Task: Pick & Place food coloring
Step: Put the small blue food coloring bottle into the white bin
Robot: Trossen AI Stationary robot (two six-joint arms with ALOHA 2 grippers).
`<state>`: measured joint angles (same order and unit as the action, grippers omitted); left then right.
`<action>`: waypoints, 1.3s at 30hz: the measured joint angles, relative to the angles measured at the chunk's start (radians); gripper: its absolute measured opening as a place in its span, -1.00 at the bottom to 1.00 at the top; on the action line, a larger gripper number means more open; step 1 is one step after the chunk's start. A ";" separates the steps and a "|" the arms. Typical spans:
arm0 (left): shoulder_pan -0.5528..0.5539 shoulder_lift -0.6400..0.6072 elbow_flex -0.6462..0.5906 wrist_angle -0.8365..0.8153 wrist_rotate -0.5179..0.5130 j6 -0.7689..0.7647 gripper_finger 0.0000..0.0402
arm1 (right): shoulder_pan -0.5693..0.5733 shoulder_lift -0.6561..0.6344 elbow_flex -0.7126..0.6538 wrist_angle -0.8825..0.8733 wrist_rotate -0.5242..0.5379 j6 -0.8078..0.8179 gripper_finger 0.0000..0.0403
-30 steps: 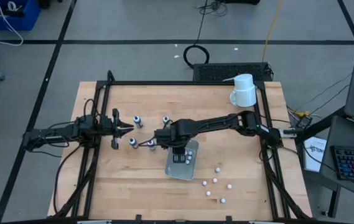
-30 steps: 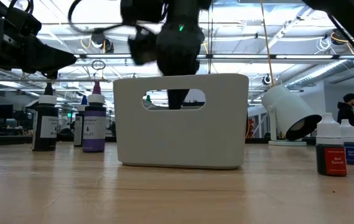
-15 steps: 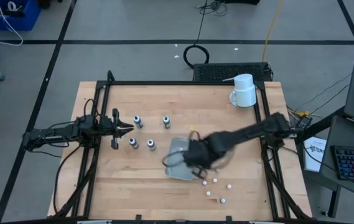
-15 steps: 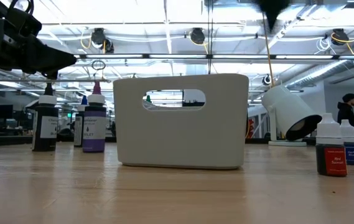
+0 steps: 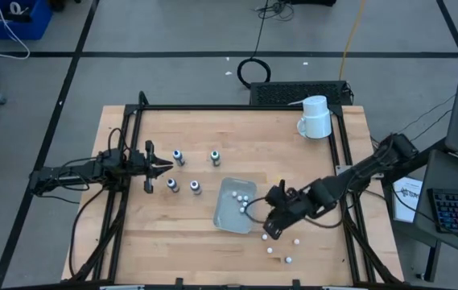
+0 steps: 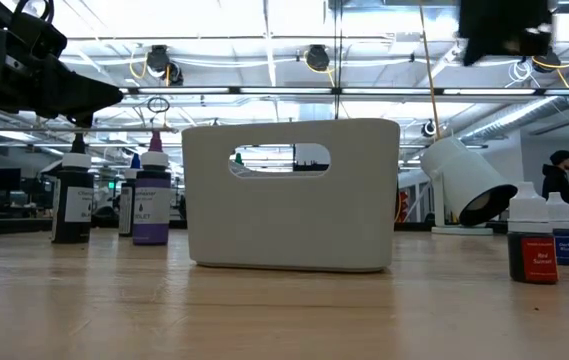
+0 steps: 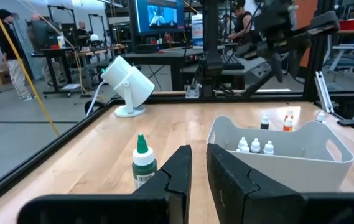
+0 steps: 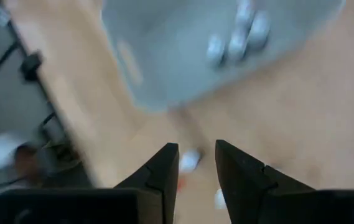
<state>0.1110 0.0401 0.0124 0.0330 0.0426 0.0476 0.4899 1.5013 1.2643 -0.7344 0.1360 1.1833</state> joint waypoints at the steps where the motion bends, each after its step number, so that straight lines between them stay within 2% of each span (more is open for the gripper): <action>1: 0.000 0.000 0.000 0.000 0.000 0.000 -0.71 | -0.008 -0.012 -0.020 -0.002 -0.050 0.044 -0.54; 5: 0.000 0.000 0.000 0.000 0.000 0.000 -0.71 | -0.012 -0.018 -0.032 -0.100 -0.104 0.136 -0.59; 10: 0.000 0.000 0.000 -0.001 0.000 0.000 -0.71 | -0.004 -0.016 -0.019 -0.238 -0.108 0.189 -0.71; 16: 0.000 0.000 0.000 0.000 0.000 0.000 -0.71 | 0.010 -0.006 -0.019 -0.556 -0.082 0.272 -0.92; 18: 0.000 0.000 0.000 0.000 0.000 0.000 -0.71 | 0.010 0.005 -0.019 -0.636 -0.049 0.272 -0.98; 20: 0.000 0.000 0.000 0.000 0.000 0.000 -0.71 | 0.012 0.017 -0.022 -0.648 0.041 0.248 -0.98; 24: 0.000 0.000 0.000 -0.001 0.000 0.000 -0.71 | 0.014 0.018 -0.072 -0.453 0.241 0.138 -0.93; 27: 0.000 0.000 0.000 0.000 0.000 0.000 -0.71 | 0.007 0.013 -0.135 -0.240 0.309 -0.048 -0.91; 33: 0.000 0.000 0.000 0.000 0.000 0.000 -0.71 | -0.013 0.011 -0.250 0.121 0.297 -0.481 -0.94; 36: 0.000 0.000 0.000 0.000 0.000 0.000 -0.71 | -0.029 0.011 -0.275 0.247 0.196 -0.591 -0.95; 39: 0.000 0.000 0.000 -0.001 0.000 0.000 -0.71 | -0.064 0.011 -0.265 0.251 0.068 -0.618 -0.95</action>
<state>0.1112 0.0399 0.0124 0.0318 0.0425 0.0475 0.4256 1.5120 0.9991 -0.4839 0.2038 0.5654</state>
